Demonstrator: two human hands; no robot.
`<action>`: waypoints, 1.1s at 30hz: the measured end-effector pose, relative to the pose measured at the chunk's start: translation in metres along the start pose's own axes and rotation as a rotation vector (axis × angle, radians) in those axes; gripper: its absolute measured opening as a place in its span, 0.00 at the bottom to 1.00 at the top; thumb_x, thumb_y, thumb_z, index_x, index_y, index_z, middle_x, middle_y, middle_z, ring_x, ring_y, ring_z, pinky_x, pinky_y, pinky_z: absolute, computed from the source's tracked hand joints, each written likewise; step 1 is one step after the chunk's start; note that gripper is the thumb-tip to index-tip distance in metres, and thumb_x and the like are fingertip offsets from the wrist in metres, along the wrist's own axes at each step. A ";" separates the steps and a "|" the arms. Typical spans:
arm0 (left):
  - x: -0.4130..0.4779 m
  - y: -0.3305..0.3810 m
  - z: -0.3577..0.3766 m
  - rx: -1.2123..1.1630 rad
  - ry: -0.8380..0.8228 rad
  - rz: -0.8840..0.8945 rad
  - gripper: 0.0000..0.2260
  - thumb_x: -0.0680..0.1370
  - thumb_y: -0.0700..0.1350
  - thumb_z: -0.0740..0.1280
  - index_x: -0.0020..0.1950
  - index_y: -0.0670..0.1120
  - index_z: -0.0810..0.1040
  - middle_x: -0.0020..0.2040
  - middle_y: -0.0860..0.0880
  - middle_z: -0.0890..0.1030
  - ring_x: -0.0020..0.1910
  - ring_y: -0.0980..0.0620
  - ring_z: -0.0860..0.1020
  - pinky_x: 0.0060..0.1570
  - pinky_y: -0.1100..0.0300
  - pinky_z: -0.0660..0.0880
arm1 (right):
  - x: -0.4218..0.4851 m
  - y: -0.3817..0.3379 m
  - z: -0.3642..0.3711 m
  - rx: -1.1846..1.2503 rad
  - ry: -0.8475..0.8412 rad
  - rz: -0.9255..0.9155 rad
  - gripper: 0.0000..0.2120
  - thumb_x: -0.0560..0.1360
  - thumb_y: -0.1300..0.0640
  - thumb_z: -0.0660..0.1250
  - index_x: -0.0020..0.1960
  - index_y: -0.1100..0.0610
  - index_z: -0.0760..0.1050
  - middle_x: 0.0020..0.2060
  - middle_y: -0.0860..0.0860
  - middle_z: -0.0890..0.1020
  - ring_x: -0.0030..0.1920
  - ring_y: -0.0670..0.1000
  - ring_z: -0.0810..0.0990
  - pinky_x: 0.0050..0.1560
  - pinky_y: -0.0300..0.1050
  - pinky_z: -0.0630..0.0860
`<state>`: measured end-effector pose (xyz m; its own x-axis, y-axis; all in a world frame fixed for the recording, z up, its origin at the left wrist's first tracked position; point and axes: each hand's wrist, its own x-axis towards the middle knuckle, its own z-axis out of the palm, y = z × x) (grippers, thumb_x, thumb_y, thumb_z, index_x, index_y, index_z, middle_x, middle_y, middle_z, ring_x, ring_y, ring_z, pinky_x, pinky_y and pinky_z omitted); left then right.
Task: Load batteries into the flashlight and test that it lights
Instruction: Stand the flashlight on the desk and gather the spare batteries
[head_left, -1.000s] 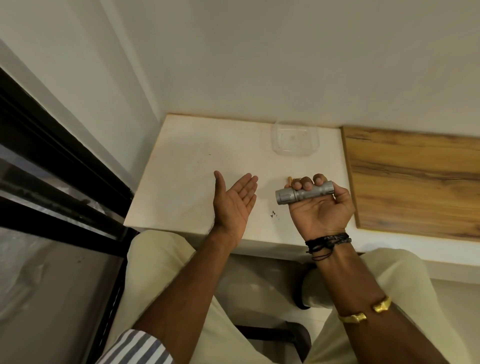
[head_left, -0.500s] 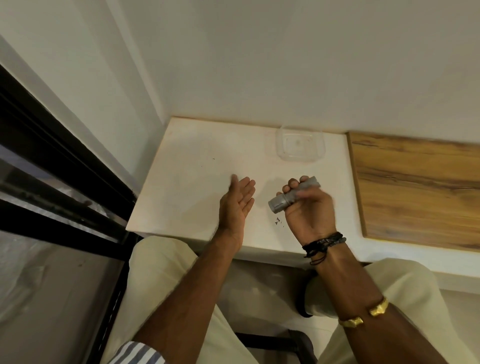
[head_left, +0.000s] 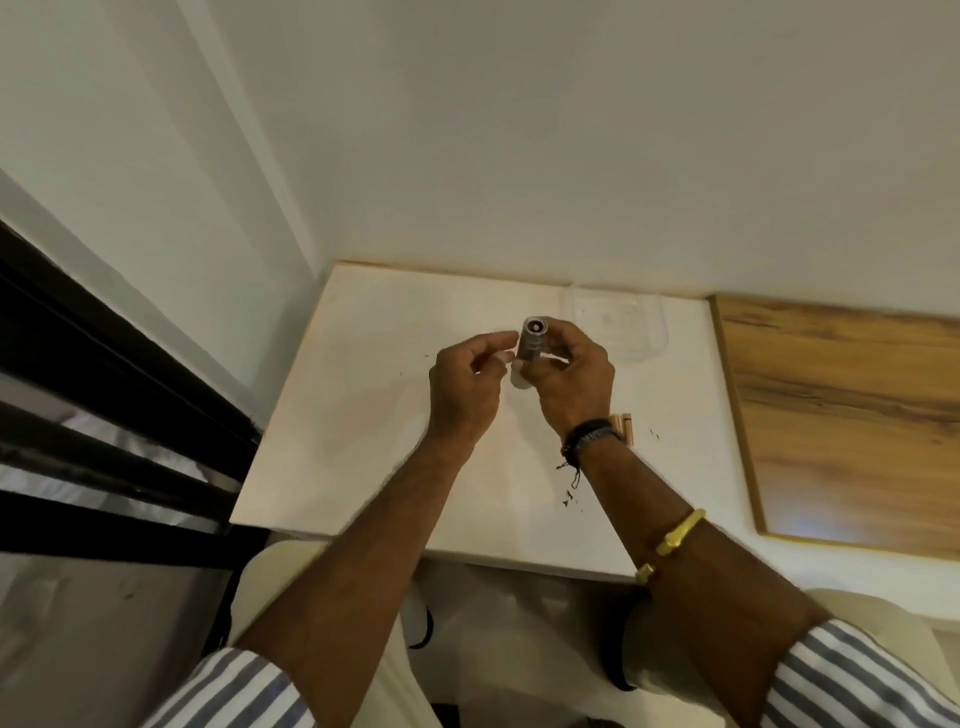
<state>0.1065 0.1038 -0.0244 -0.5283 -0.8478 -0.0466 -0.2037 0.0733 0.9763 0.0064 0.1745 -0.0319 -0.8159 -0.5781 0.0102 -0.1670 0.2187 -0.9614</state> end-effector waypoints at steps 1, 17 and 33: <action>0.011 0.002 -0.001 0.002 -0.011 0.003 0.14 0.80 0.34 0.64 0.62 0.42 0.83 0.57 0.45 0.86 0.57 0.48 0.84 0.62 0.45 0.79 | 0.010 -0.002 0.005 -0.005 0.007 -0.020 0.23 0.68 0.70 0.77 0.60 0.56 0.82 0.51 0.48 0.85 0.52 0.46 0.83 0.55 0.41 0.82; 0.130 -0.004 -0.004 0.087 -0.153 -0.021 0.25 0.79 0.27 0.57 0.73 0.44 0.74 0.67 0.49 0.80 0.66 0.55 0.78 0.71 0.53 0.72 | 0.129 0.013 0.073 -0.102 0.039 -0.130 0.20 0.73 0.70 0.70 0.61 0.54 0.83 0.50 0.46 0.85 0.53 0.48 0.84 0.55 0.32 0.77; 0.144 -0.014 -0.006 0.091 -0.246 -0.059 0.26 0.81 0.29 0.57 0.78 0.44 0.66 0.75 0.49 0.72 0.71 0.58 0.70 0.63 0.71 0.70 | 0.141 0.018 0.082 -0.193 0.022 -0.063 0.18 0.76 0.62 0.73 0.65 0.54 0.80 0.55 0.52 0.87 0.55 0.52 0.85 0.63 0.51 0.80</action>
<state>0.0380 -0.0227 -0.0430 -0.6952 -0.6999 -0.1635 -0.3074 0.0839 0.9479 -0.0661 0.0330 -0.0704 -0.8118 -0.5789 0.0765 -0.3195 0.3306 -0.8881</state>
